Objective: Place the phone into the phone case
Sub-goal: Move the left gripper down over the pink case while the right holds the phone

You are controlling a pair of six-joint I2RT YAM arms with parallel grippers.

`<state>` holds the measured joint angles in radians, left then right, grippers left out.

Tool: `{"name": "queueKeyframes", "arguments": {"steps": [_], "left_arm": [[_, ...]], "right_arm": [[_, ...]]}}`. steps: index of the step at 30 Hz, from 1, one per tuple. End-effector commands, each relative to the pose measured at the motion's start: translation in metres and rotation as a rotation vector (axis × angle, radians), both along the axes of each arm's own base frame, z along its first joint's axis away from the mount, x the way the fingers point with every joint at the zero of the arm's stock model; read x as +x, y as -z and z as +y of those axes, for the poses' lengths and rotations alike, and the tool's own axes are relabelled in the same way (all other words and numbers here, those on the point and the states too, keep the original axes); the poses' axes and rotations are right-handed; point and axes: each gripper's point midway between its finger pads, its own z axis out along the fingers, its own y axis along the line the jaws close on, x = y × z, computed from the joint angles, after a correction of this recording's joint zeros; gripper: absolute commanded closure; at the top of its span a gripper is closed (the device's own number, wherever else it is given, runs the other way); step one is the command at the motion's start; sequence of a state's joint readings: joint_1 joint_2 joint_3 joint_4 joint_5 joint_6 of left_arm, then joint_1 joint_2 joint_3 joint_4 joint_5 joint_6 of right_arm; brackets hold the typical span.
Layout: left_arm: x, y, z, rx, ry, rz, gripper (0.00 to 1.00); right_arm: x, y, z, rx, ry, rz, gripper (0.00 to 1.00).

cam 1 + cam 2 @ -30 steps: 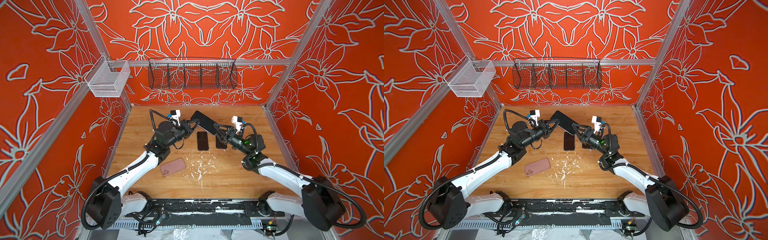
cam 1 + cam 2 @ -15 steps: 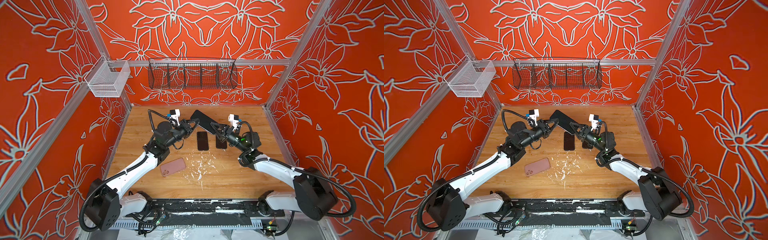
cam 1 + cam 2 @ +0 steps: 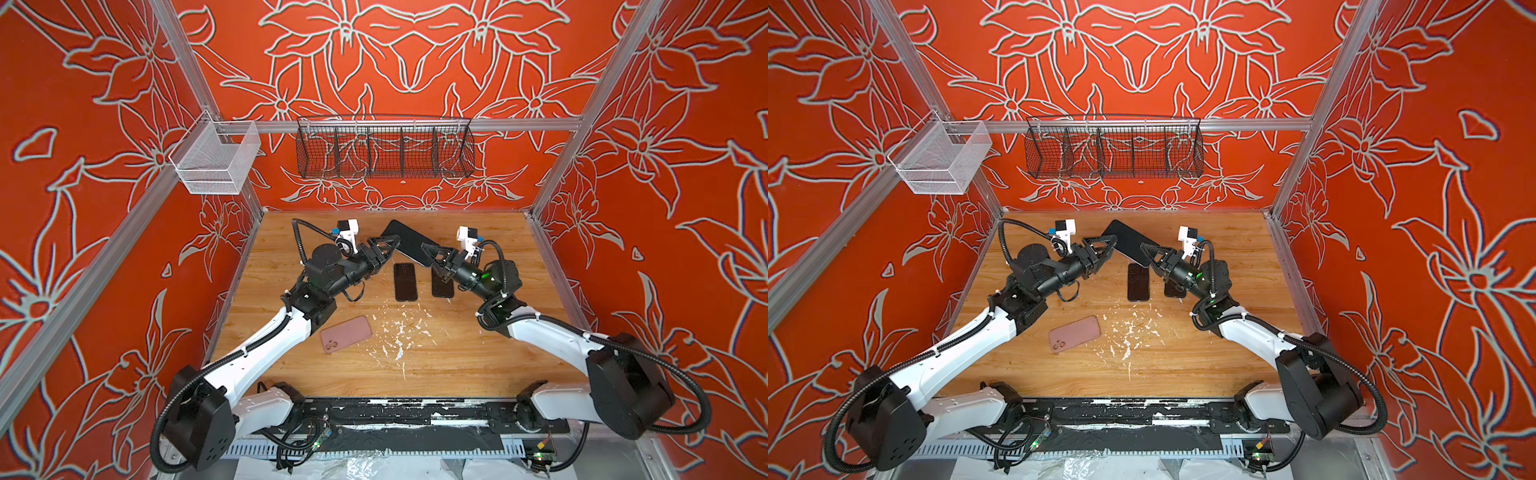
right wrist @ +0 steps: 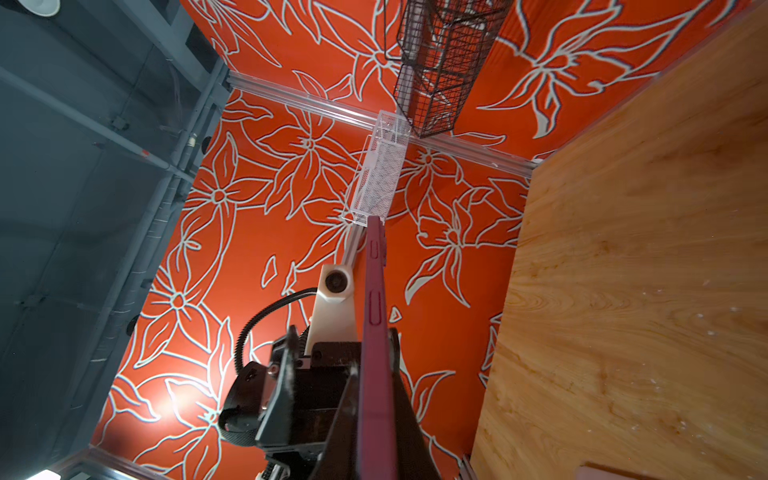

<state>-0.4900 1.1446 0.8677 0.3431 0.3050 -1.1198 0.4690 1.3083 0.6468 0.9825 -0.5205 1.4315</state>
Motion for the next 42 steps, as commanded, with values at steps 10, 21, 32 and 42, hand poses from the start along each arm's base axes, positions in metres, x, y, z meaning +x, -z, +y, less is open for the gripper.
{"name": "queueKeyframes", "arguments": {"steps": [10, 21, 32, 42], "left_arm": [[-0.097, 0.119, 0.142, 0.680, -0.373, 0.573, 0.03], [-0.145, 0.237, 0.175, 0.812, -0.325, 0.921, 0.03], [-0.129, 0.272, 0.180, 0.767, -0.325, 0.875, 0.03], [-0.111, 0.290, 0.170, 0.760, -0.273, 0.793, 0.03]], "right_arm": [[-0.046, 0.022, -0.037, -0.474, 0.034, -0.092, 1.00], [-0.091, 0.070, -0.024, -0.626, -0.227, -0.069, 1.00], [-0.099, 0.085, -0.020, -0.628, -0.287, -0.043, 1.00], [-0.102, 0.079, -0.020, -0.621, -0.288, -0.053, 1.00]]}}
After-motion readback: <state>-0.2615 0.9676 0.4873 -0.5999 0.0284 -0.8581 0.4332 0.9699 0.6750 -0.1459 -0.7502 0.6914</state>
